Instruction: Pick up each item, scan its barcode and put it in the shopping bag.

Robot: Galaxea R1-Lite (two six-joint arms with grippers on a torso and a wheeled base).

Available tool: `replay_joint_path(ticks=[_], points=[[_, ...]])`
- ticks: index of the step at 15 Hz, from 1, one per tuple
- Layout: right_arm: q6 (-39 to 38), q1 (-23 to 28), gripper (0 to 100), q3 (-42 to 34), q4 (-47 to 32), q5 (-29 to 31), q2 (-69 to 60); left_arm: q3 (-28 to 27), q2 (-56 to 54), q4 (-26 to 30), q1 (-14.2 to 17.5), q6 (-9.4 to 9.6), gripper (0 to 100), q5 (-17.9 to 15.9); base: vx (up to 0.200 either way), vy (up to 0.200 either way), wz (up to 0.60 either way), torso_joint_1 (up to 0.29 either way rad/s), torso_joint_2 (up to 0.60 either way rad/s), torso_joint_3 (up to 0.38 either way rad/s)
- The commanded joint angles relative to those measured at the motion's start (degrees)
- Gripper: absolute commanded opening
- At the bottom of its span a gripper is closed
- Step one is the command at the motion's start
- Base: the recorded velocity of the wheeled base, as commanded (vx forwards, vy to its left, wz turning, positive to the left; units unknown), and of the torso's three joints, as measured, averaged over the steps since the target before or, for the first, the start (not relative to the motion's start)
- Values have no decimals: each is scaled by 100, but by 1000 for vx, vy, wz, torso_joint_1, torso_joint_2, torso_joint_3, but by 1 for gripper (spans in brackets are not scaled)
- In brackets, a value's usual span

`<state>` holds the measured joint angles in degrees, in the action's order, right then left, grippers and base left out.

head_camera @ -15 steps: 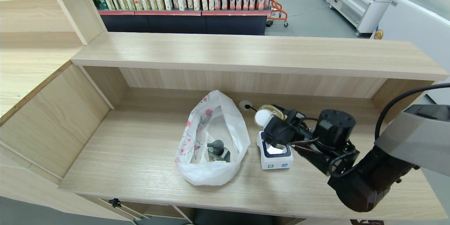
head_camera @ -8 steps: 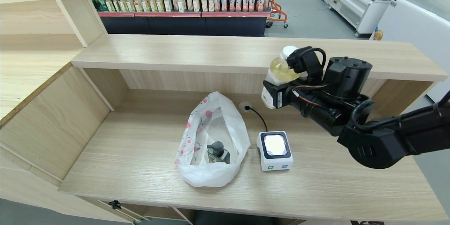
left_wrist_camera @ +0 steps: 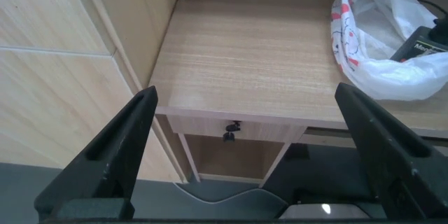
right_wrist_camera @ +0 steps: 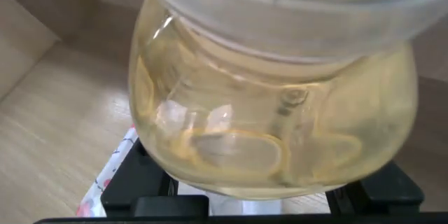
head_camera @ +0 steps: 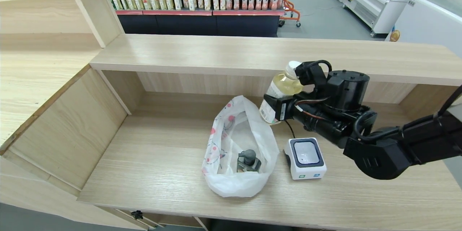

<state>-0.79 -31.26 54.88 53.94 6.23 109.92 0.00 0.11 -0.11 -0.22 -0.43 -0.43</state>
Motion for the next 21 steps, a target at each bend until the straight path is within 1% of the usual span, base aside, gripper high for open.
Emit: replay_joint_path(ticks=[1, 4, 6, 9, 10, 12, 16, 19, 21], points=[[-17, -47, 0, -338, 178, -131, 223, 0, -2, -7, -4, -1, 100, -1, 0, 0, 0, 0, 0, 0], [9, -38, 0, -672, 837, -298, 530, 0, -2, -7, -4, -1, 100, -1, 0, 0, 0, 0, 0, 0], [18, -38, 0, -733, 916, -430, 653, 0, -2, -7, -4, -1, 100, -1, 0, 0, 0, 0, 0, 0], [27, -47, 0, -900, 1312, -438, 952, 0, -2, -7, -4, -1, 100, -1, 0, 0, 0, 0, 0, 0], [27, -91, 0, -988, 1593, -438, 1075, 0, -2, -7, -4, -1, 100, -1, 0, 0, 0, 0, 0, 0], [35, -82, 0, -1006, 1883, -430, 1268, 0, -2, -7, -4, -1, 100, -1, 0, 0, 0, 0, 0, 0], [88, -21, 0, -1006, 1980, -509, 1576, 0, -2, -7, -4, -1, 100, -1, 0, 0, 0, 0, 0, 0], [88, -21, 0, -979, 2287, -526, 1831, 0, -2, -7, -4, -1, 100, -1, 0, 0, 0, 0, 0, 0], [97, -21, 0, -962, 2305, -623, 1910, 0, -2, -7, -4, -1, 100, -1, 0, 0, 0, 0, 0, 0]])
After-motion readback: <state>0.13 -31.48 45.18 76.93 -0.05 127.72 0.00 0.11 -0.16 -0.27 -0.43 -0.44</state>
